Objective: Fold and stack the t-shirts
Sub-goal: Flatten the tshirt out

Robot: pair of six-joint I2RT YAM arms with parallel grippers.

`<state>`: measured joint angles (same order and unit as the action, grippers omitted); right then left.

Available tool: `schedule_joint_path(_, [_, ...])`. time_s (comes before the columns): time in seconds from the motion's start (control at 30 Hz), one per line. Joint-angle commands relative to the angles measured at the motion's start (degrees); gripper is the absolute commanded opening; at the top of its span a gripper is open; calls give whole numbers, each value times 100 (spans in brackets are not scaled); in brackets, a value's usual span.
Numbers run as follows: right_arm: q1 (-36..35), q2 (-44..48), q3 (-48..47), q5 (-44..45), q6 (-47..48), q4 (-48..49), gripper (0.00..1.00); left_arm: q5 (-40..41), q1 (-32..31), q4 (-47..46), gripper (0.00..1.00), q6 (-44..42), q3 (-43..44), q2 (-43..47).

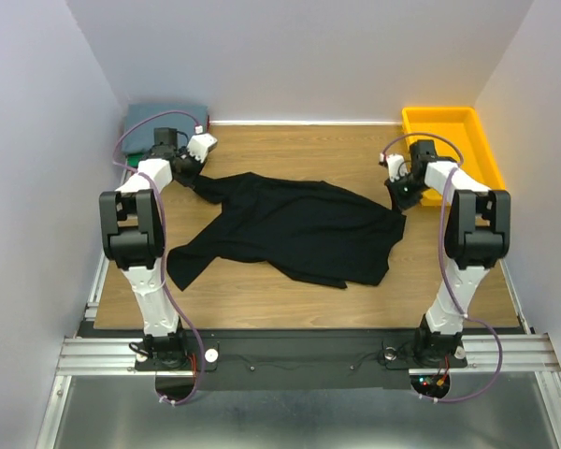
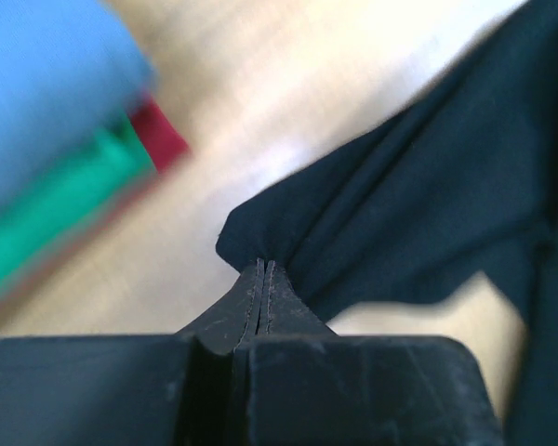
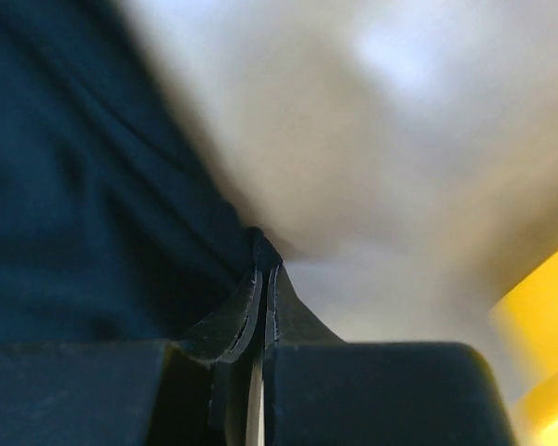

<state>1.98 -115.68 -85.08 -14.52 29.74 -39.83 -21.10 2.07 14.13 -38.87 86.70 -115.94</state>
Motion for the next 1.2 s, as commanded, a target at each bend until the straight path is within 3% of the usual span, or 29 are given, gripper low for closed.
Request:
schedule_joint_path(0.0, [13,1081,1068,-507,1217,-288,1,-403,259,108,0,-498,-782,913])
schedule_joint_path(0.1, [13,1258,1406,-192,1456,-332,23,-421,250,20,0,-779,-1267,1152])
schedule_joint_path(0.17, [83,1215,1380,-252,1456,-385,46,-526,242,133,0,-937,-1348,1170])
schedule_joint_path(0.23, [206,1022,1040,-584,1072,-394,62,-579,259,160,0,-964,-1401,1161])
schedule_joint_path(0.27, [224,917,811,-682,869,-394,63,-588,251,178,0,-964,-1384,1135])
schedule_joint_path(0.4, [242,145,-541,-1271,-351,-472,64,-658,251,291,0,-903,-1121,942])
schedule_joint_path(0.6, [198,-692,-1555,-2431,-829,-1156,63,-781,250,362,0,-789,-830,775])
schedule_joint_path(0.97, [-382,-685,-879,-2029,-83,-1439,61,-861,250,389,0,-710,-724,704])
schedule_joint_path(1.1, [-523,-737,-800,-1616,58,-1439,50,-887,250,380,0,-657,-672,696])
schedule_joint_path(1.13, [-532,-728,-878,-1554,59,-1431,32,-878,259,380,0,-631,-663,696])
schedule_joint_path(1.17, [-532,-711,-922,-1484,67,-1413,21,-887,251,380,0,-613,-654,696])
